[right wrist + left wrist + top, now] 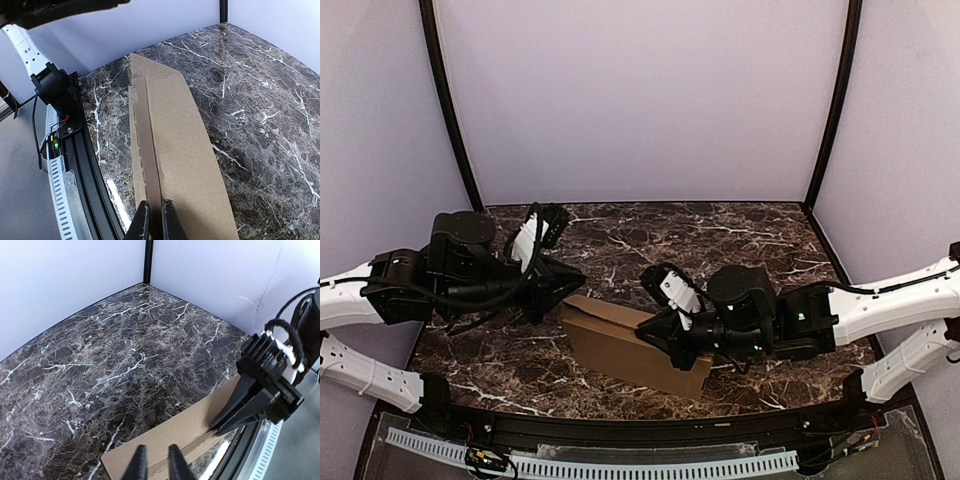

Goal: Fold the paper box

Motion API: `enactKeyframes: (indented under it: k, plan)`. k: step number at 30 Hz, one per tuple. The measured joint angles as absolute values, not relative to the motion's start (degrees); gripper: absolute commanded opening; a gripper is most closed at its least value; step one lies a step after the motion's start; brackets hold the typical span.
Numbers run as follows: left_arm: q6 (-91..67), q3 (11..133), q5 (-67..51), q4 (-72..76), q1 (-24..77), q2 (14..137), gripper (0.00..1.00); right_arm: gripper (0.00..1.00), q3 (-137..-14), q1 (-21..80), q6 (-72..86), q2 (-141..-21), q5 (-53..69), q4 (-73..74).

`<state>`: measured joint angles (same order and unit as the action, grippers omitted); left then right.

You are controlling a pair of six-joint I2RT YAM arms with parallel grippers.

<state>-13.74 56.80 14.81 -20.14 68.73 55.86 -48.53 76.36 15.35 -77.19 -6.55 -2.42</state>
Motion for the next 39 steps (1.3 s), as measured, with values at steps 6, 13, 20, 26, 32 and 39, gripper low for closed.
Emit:
enactKeyframes:
  k: [6, 13, 20, 26, 32, 39]
  plan:
    - [-13.02, 49.8, 13.61, -15.35, 66.61, 58.61, 0.01, 0.04, -48.51, 76.38, 15.62, -77.19, -6.79, -2.39]
    - [-20.1, 36.62, 9.23, -3.64, 64.49, 55.11, 0.01, 0.04, -48.31, 76.53, 15.75, -77.45, -7.18, -2.22]
    - [-25.43, 30.81, 6.81, 2.13, 64.38, 50.89, 0.01, 0.27, -49.06, 77.28, 15.7, -77.78, -6.46, -1.74]
    - [-26.39, 30.59, 6.57, 2.57, 64.31, 51.46, 0.01, 0.59, -49.6, 77.43, 15.22, -75.85, -3.77, -0.08]
    - [-26.37, 30.72, 6.59, 4.54, 64.18, 53.21, 0.01, 0.46, -47.68, 77.58, 15.55, -67.42, -4.36, 8.05]
    - [-26.35, 30.94, 6.42, 5.72, 64.16, 54.37, 0.01, 0.06, -46.61, 77.58, 17.1, -59.77, -9.89, 14.72]
